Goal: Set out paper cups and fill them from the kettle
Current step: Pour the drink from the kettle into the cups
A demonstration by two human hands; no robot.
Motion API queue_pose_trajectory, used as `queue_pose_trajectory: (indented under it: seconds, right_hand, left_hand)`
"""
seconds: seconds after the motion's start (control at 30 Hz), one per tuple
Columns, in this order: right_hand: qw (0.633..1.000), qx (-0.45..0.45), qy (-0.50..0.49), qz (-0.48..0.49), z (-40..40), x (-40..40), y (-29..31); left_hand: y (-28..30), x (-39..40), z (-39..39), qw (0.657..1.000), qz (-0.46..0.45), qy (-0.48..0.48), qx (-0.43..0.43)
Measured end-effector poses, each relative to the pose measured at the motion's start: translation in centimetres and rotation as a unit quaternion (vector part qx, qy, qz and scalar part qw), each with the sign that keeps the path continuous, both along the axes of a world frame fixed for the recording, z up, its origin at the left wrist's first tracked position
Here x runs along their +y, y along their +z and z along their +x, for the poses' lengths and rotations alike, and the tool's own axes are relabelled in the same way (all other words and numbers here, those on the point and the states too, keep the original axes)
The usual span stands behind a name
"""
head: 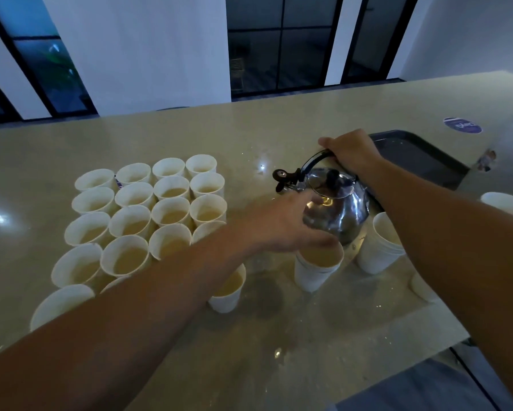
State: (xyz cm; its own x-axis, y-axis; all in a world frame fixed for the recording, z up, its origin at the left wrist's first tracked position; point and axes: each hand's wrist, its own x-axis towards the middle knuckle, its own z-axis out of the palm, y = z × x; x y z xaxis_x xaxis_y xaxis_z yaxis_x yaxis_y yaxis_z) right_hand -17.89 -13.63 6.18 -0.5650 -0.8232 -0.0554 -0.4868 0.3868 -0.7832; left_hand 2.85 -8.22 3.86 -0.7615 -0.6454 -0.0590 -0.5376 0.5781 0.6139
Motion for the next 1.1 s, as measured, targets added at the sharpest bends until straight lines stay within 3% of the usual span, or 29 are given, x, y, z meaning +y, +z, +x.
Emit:
queue_pose_trajectory:
  seconds: [0.1,0.2,0.3,0.4,0.5,0.57,0.63,0.7,0.87,1.1]
  right_hand:
    - [0.998,0.063,0.025,-0.016,0.3,0.2,-0.1]
    - [0.981,0.176,0.006,-0.082,1.9,1.1,0.4]
    - [0.972,0.153,0.035,-0.177,3.8,2.7,1.7]
    - [0.972,0.065,0.126,-0.188,5.7,5.8,3.4]
    - [0.959,0.035,0.209,-0.188,7.7,9.5,3.9]
    - [0.948,0.010,0.244,-0.203,9.3,10.9,3.2]
    - [0.937,-0.029,0.249,-0.242,10.6,11.6,2.1]
    - [0.933,-0.053,0.229,-0.271,11.7,11.8,0.8]
    - [0.931,-0.107,0.234,-0.259,13.5,12.5,-0.5]
    - [0.928,-0.077,0.309,-0.192,14.7,12.3,0.5]
  left_hand:
    - [-2.8,1.7,-0.1,0.996,-0.042,-0.011,-0.072]
    - [-4.6,2.4,-0.4,0.998,-0.031,-0.004,-0.062]
    - [-4.8,2.4,-0.2,0.998,0.016,0.051,-0.016]
    - [-3.2,1.9,0.8,0.987,0.077,0.097,0.103]
    - [-0.2,1.1,3.3,0.947,0.162,0.146,0.235]
    - [1.1,1.0,5.3,0.901,0.233,0.180,0.319]
    - [1.6,1.4,6.6,0.857,0.284,0.207,0.375]
    - [1.3,2.2,7.9,0.836,0.294,0.230,0.403]
    - [1.2,3.3,10.3,0.852,0.268,0.257,0.370]
    - [1.3,3.3,12.7,0.871,0.251,0.262,0.332]
